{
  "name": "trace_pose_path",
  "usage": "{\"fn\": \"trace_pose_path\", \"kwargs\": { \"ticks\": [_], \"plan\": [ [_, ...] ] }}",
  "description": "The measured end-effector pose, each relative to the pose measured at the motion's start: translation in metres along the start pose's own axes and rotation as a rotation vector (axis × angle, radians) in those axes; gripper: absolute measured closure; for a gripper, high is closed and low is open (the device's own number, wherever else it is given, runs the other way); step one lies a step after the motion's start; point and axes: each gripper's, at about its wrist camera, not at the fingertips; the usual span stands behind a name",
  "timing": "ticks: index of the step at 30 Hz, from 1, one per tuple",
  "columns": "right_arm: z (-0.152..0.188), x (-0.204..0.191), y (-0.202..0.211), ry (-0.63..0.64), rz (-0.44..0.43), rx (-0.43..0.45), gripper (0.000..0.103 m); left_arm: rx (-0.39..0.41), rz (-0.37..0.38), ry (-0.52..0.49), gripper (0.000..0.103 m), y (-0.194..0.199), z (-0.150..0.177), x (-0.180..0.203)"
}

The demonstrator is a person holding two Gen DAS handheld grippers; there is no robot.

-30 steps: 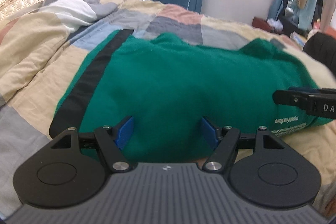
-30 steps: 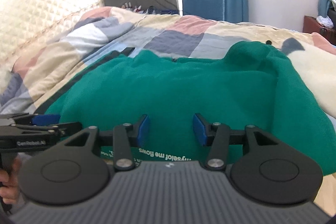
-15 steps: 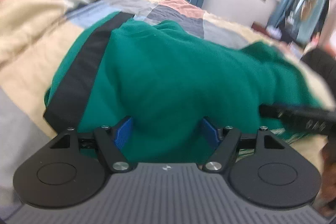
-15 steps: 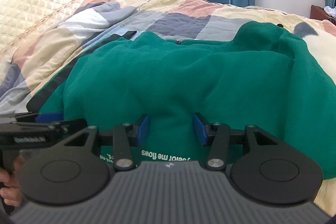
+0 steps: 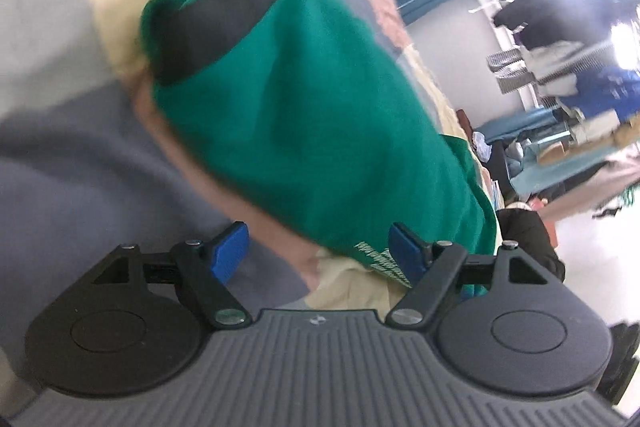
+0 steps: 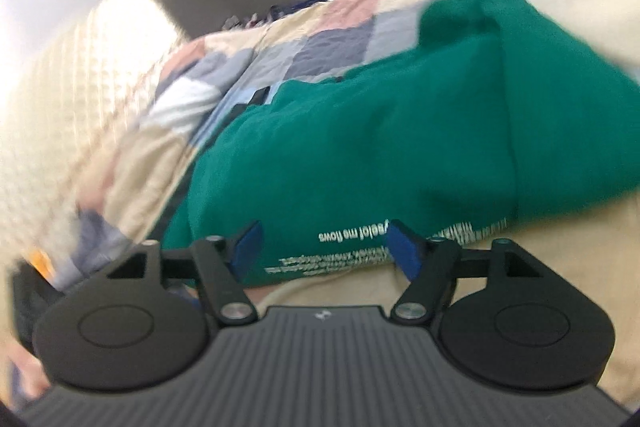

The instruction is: Fold large clothes

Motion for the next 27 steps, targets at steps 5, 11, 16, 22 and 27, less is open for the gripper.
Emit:
{"fn": "trace_pose_path", "kwargs": {
  "ticks": [5,11,16,22,27],
  "plan": [
    [-0.003,0.041,-0.017,-0.281,-0.109,-0.087,0.019,0.018,0.054,0.086,0.022,-0.013,-0.015,-0.016],
    [-0.004,0.09,-0.036,-0.573,-0.235,-0.039,0.018,0.088,0.166,0.164,0.022,-0.023,-0.037,-0.032],
    [-0.007,0.112,-0.035,-0.681,-0.331,0.091,0.017,0.129,0.267,0.158,0.023,-0.021,-0.046,-0.033],
    [-0.011,0.099,-0.019,-0.595,-0.45,0.178,0.016,0.19,0.371,0.078,0.023,-0.01,-0.05,-0.018],
    [-0.013,0.102,-0.023,-0.622,-0.458,0.191,0.016,0.16,0.349,0.159,0.023,-0.017,-0.054,-0.031]
  ]
}}
Point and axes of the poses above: each gripper's, at about its wrist camera, not at the fingertips, and y roughly against the way its jaws point, x to its right, z to its underside, and after that the axes turned 15 degrees about -x, right-handed
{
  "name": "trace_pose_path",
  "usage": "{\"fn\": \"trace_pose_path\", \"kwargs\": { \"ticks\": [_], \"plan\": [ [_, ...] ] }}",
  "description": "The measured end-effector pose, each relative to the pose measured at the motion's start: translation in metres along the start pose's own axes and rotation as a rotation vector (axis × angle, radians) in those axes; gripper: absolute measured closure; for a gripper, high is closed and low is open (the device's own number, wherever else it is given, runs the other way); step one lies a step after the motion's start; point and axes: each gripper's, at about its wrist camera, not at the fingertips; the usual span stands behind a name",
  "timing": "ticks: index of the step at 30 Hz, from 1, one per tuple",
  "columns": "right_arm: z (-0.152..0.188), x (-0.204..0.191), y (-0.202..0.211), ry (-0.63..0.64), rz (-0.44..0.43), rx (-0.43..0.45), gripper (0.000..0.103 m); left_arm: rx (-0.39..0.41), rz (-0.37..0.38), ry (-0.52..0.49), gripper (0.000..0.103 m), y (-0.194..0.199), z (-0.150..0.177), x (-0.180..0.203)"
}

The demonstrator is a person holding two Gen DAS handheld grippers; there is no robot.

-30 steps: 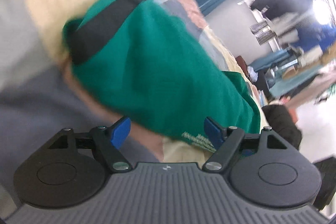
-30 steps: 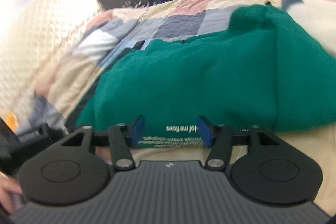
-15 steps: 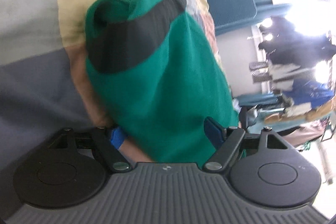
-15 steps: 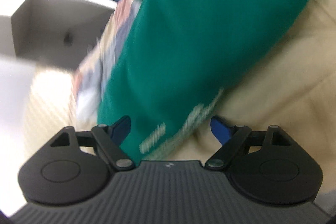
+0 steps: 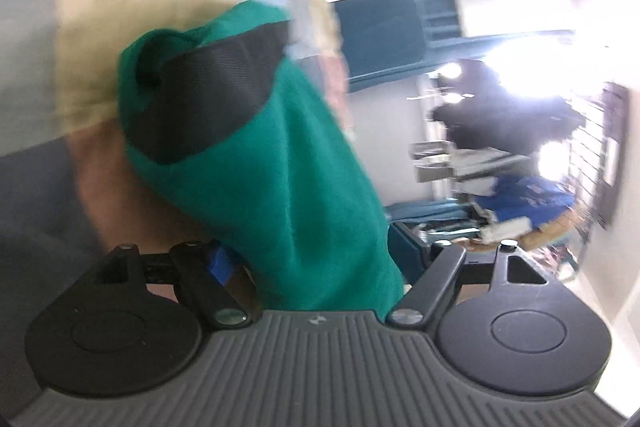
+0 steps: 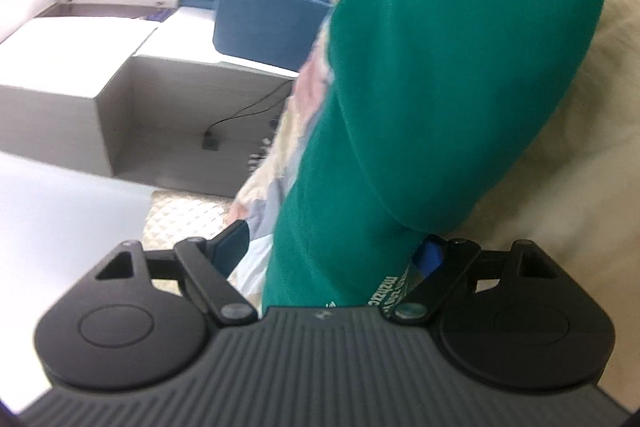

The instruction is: Fold large clothes

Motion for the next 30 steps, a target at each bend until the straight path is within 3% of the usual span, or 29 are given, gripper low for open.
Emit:
{"fn": "trace_pose_path", "kwargs": {
  "ticks": [5,9,11,16,20,24,30],
  "plan": [
    [-0.001,0.023,-0.008,-0.097,0.152,0.017,0.017,-0.006,-0.072,0.059,0.026,-0.011,-0.007,-0.016],
    [-0.007,0.02,-0.018,-0.072,0.126,0.02,0.017,0.007,-0.093,0.056,0.029,-0.019,-0.019,-0.015],
    [-0.01,0.017,-0.023,-0.051,0.115,0.023,0.018,0.015,-0.104,0.048,0.04,-0.019,-0.025,-0.018],
    [-0.011,0.006,-0.022,0.053,0.161,0.025,0.043,0.037,-0.149,-0.019,0.066,-0.018,-0.024,-0.007],
    [-0.001,-0.006,-0.007,0.144,0.181,0.039,0.053,0.06,-0.146,-0.049,0.076,-0.008,-0.018,0.0],
    [0.008,-0.019,0.008,0.205,0.176,0.052,0.057,0.075,-0.11,-0.032,0.079,0.018,-0.004,0.003],
    [0.028,-0.035,0.039,0.287,0.173,0.024,0.062,0.085,-0.141,-0.108,0.08,0.065,0.031,0.027]
  ]
}}
Point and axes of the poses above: each gripper's, at about its wrist camera, not at the fingertips, and y roughly against the way its jaws point, x to its right, z to its underside, and after that the axes turned 15 degrees about -x, right-handed
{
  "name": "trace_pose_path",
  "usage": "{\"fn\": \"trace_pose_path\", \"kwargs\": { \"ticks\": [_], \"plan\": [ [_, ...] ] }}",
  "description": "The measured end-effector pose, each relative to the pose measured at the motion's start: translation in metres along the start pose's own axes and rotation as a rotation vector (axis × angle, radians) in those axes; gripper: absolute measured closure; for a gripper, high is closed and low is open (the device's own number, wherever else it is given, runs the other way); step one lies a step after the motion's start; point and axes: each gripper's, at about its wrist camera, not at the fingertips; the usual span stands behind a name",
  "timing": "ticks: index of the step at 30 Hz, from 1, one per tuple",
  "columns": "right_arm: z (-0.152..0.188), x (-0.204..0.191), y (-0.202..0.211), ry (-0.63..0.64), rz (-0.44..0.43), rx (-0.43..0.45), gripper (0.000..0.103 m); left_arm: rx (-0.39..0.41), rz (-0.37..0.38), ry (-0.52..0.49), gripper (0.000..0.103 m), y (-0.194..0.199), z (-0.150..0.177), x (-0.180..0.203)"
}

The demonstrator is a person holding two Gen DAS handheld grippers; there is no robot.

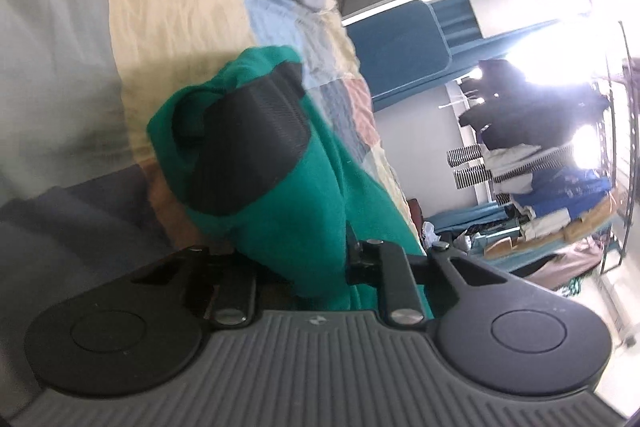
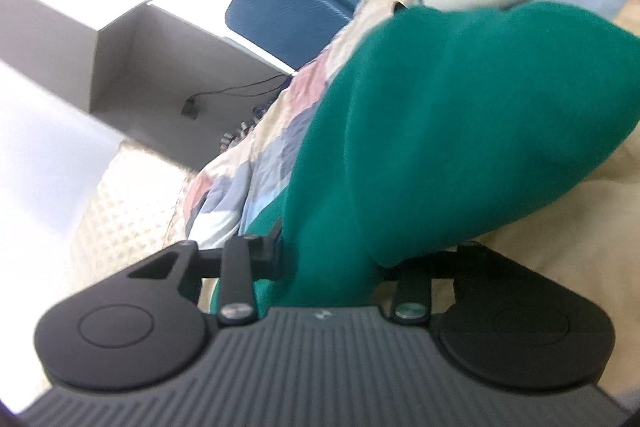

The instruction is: Fold large clothes

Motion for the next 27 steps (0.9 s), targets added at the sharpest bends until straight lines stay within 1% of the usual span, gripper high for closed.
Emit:
{"fn": "trace_pose_path", "kwargs": {
  "ticks": [3,6,7,9,12,14,16,18,20,22,24,27],
  "plan": [
    [0.01,-0.008,0.02,0.039,-0.024,0.01,0.066,0.014,-0.002,-0.012,0.08,0.029,0.018,0.009],
    [0.02,-0.014,0.04,0.069,-0.048,0.014,0.073,0.024,-0.008,-0.017,0.081,0.057,0.037,0.012],
    [0.024,-0.015,0.048,0.084,-0.05,0.013,0.075,0.023,-0.017,-0.016,0.081,0.064,0.043,0.012],
    [0.03,-0.017,0.058,0.101,-0.042,0.007,0.077,0.019,-0.031,-0.018,0.082,0.076,0.054,0.012],
    [0.031,-0.013,0.062,0.061,-0.028,-0.01,0.077,0.012,-0.065,-0.027,0.082,0.08,0.066,0.013],
    [0.027,-0.012,0.056,0.031,-0.016,-0.015,0.077,0.004,-0.071,-0.029,0.082,0.078,0.068,0.013],
    [0.026,-0.012,0.053,0.033,0.004,-0.011,0.077,0.001,-0.072,-0.036,0.081,0.076,0.066,0.014],
    [0.027,-0.017,0.054,0.046,0.005,-0.008,0.077,-0.006,-0.063,-0.033,0.076,0.075,0.062,0.014],
    [0.024,-0.026,0.046,0.055,0.008,-0.005,0.077,-0.019,-0.042,-0.03,0.063,0.075,0.058,0.014],
    [0.022,-0.027,0.047,0.058,0.004,0.0,0.077,-0.023,-0.032,-0.055,0.056,0.074,0.054,0.02],
    [0.023,-0.024,0.051,0.062,-0.003,0.004,0.077,-0.018,-0.03,-0.098,0.051,0.071,0.049,0.028],
    [0.011,-0.031,0.045,0.077,-0.003,0.011,0.077,-0.005,-0.022,-0.162,0.047,0.066,0.041,0.041]
  ]
}}
Point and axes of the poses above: each gripper's, at about its wrist camera, not at the fingertips, and y roughly against the way its jaws point, x to its right, z to its underside, and after that the axes turned 15 degrees about -x, right-handed
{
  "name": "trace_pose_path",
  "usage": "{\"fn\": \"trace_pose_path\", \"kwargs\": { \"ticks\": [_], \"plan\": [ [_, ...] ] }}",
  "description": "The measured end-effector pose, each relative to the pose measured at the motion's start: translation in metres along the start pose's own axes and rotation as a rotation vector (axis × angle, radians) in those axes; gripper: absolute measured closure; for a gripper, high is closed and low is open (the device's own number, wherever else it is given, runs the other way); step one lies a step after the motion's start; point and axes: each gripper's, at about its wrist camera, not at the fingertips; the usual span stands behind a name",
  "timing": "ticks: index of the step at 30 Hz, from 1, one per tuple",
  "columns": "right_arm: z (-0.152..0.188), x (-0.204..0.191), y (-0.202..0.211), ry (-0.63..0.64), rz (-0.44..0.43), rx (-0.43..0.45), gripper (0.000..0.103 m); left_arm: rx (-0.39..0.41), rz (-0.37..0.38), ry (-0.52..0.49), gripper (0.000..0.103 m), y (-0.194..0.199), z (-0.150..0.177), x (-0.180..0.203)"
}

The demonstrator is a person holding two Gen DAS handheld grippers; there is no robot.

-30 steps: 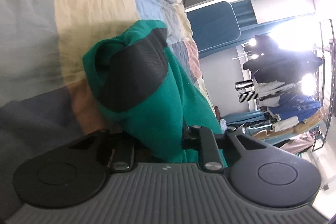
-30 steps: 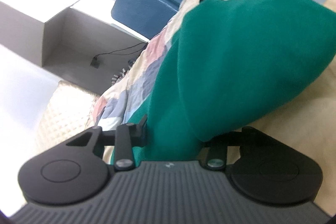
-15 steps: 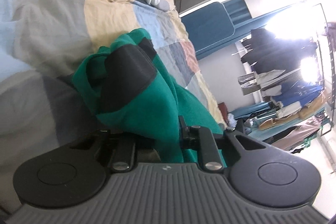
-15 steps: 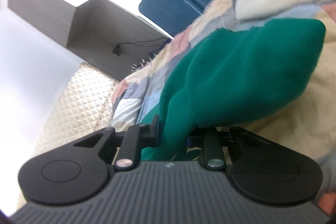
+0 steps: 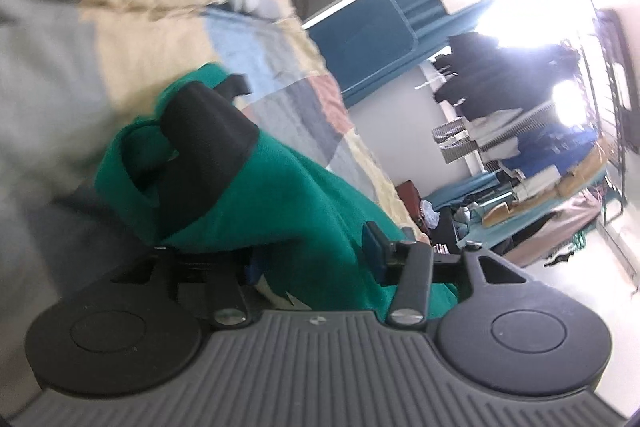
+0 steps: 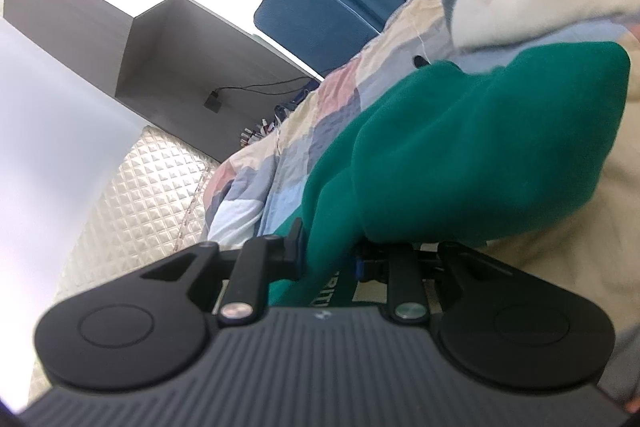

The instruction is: Fold large clothes

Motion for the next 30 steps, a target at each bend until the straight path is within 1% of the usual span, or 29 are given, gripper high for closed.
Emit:
{"fn": "trace_pose_path", "kwargs": {
  "ticks": [2,6,9,14,18,23,27,30],
  "plan": [
    [-0.009,-0.003,-0.005,0.01,0.004,0.004,0.077,0.012,0.022,-0.025,0.043,-0.004,-0.01,0.007],
    [-0.029,-0.012,-0.019,0.046,0.025,0.01,0.077,0.039,0.034,-0.085,0.041,-0.017,-0.032,0.02],
    [-0.046,-0.014,-0.036,0.068,0.038,0.006,0.077,0.053,0.022,-0.124,0.041,-0.033,-0.05,0.028],
    [-0.073,-0.007,-0.069,0.056,0.055,0.013,0.077,0.067,-0.014,-0.208,0.04,-0.067,-0.083,0.038],
    [-0.09,-0.003,-0.095,0.074,0.073,0.009,0.076,0.075,-0.03,-0.235,0.04,-0.095,-0.106,0.029],
    [-0.105,0.011,-0.127,0.058,0.062,0.002,0.076,0.074,-0.075,-0.26,0.04,-0.128,-0.127,0.014],
    [-0.112,0.02,-0.15,0.091,0.077,-0.004,0.076,0.05,-0.107,-0.263,0.04,-0.153,-0.141,-0.002],
    [-0.116,0.025,-0.167,0.142,0.108,-0.016,0.079,0.028,-0.127,-0.272,0.04,-0.17,-0.15,-0.013]
  ]
}}
Point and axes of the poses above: each gripper's, at about its wrist camera, not at the fingertips, and y roughly against the way its jaws point, x to its right, z to its underside, and after that the axes turned 15 degrees about -x, right-handed
